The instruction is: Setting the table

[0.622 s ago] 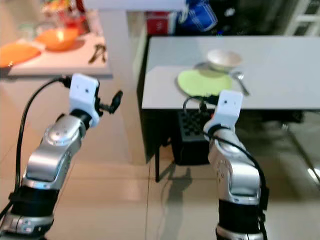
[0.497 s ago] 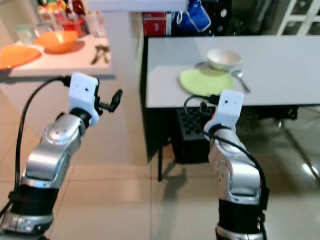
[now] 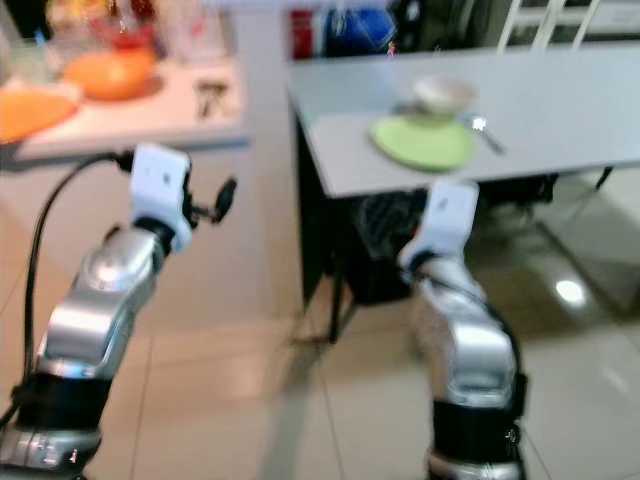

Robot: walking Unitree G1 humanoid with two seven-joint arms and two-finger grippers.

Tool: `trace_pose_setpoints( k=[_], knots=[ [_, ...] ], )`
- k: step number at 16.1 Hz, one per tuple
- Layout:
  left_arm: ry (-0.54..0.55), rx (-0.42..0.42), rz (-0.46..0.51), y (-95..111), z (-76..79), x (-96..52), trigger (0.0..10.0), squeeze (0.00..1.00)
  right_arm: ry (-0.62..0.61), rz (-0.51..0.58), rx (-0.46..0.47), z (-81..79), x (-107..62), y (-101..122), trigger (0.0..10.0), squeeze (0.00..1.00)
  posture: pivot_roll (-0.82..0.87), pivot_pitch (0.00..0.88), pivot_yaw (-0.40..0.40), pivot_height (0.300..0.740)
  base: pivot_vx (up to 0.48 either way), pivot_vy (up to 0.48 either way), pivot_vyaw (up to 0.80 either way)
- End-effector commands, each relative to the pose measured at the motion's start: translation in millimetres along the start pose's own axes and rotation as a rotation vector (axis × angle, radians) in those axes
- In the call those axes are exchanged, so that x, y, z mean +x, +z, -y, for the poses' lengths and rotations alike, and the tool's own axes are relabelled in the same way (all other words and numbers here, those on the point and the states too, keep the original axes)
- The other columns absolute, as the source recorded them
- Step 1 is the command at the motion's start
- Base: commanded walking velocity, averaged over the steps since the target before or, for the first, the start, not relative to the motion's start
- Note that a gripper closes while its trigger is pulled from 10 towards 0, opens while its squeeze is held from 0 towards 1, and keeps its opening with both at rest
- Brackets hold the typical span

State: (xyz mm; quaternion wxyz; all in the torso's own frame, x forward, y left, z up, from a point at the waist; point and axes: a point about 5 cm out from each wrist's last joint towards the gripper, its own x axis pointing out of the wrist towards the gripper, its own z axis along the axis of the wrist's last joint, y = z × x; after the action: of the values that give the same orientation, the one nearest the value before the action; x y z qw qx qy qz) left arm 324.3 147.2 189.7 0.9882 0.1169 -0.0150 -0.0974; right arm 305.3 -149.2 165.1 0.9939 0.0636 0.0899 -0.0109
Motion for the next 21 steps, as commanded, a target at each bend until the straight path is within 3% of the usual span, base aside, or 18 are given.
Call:
trace_pose_setpoints(
  k=[1, 7, 14, 21],
  knots=[
    [0.025, 0.006, 0.013, 4.2, -4.6, -1.3, 10.0, 0.0, 0.041, 0.041, -0.016, -7.7, 1.3, 8.5, 10.0, 0.0, 0.02, 0.0, 0.005, 0.74, 0.0, 0.469, 0.0],
    [0.048, 0.002, 0.024, 4.8, -6.8, -3.5, 10.0, 0.0, 0.076, 0.066, -0.058, -13.9, 5.8, 10.7, 10.0, 0.0, 0.03, 0.0, -0.008, 0.74, 0.0, 0.469, 0.0],
    [0.07, -0.024, 0.135, 21.2, -6.5, -3.8, 10.0, 0.0, 0.12, 0.101, -0.126, -20.2, 8.0, 11.2, 10.0, 0.0, 0.06, 0.0, -0.022, 0.74, 0.0, 0.0, 0.0],
    [0.058, -0.019, 0.152, 22.5, -6.5, -4.7, 10.0, 0.0, 0.135, 0.117, -0.149, -24.5, 11.7, 9.1, 10.0, 0.0, 0.08, 0.0, -0.022, 0.74, 0.351, 0.0, 0.25]
  ],
)
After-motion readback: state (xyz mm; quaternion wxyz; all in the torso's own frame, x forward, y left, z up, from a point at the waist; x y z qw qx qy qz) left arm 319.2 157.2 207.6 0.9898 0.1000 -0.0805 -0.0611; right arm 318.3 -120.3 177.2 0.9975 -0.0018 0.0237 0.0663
